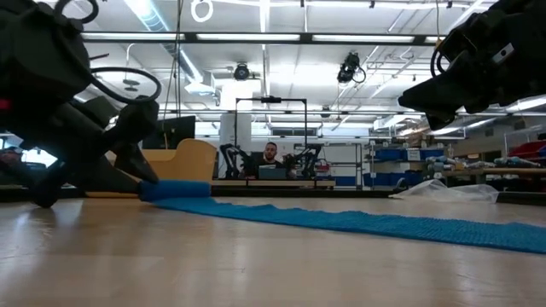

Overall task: Roll bandage
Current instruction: Roll the blue bandage

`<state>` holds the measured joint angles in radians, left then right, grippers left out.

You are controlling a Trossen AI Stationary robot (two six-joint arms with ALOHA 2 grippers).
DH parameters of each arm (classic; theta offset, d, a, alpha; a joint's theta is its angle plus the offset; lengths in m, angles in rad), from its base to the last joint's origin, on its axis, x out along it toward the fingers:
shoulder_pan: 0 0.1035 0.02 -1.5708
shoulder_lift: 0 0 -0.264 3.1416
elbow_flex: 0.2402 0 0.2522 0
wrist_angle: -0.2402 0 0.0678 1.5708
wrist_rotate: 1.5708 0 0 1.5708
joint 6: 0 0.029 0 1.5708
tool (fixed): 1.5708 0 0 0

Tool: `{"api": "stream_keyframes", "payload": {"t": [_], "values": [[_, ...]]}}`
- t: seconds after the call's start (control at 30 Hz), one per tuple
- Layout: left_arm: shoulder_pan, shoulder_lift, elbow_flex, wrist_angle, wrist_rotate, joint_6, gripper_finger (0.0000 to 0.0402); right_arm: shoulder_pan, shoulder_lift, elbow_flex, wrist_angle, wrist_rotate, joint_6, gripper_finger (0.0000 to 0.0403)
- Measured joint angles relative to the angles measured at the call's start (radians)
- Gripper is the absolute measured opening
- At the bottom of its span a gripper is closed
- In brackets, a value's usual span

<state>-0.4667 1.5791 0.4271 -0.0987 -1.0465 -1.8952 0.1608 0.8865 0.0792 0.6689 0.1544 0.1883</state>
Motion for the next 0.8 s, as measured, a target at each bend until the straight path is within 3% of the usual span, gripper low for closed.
{"api": "stream_keyframes", "payload": {"t": [0.27, 0.43, 0.5, 0.67, 0.8], "values": [[0.067, 0.026, -0.006, 0.002, -0.022, 0.115, 0.0121, 0.000, 0.000, 0.000, 0.004, 0.000, 0.000, 0.0077], [0.081, 0.094, -0.003, 0.066, -0.056, 0.215, 0.0047, 0.000, 0.001, 0.000, 0.004, 0.000, 0.000, 0.0077], [0.078, 0.120, -0.004, 0.123, -0.090, 0.280, 0.0017, 0.000, 0.003, 0.000, 0.004, 0.000, 0.000, 0.0077], [0.066, 0.128, 0.012, 0.218, -0.178, 0.497, 0.0010, 0.001, 0.003, 0.000, 0.016, -0.027, -0.006, 0.0077], [0.054, 0.095, 0.063, 0.272, -0.246, 0.767, 0.0006, 0.002, 0.003, 0.000, 0.068, -0.069, -0.022, 0.0074]]}}
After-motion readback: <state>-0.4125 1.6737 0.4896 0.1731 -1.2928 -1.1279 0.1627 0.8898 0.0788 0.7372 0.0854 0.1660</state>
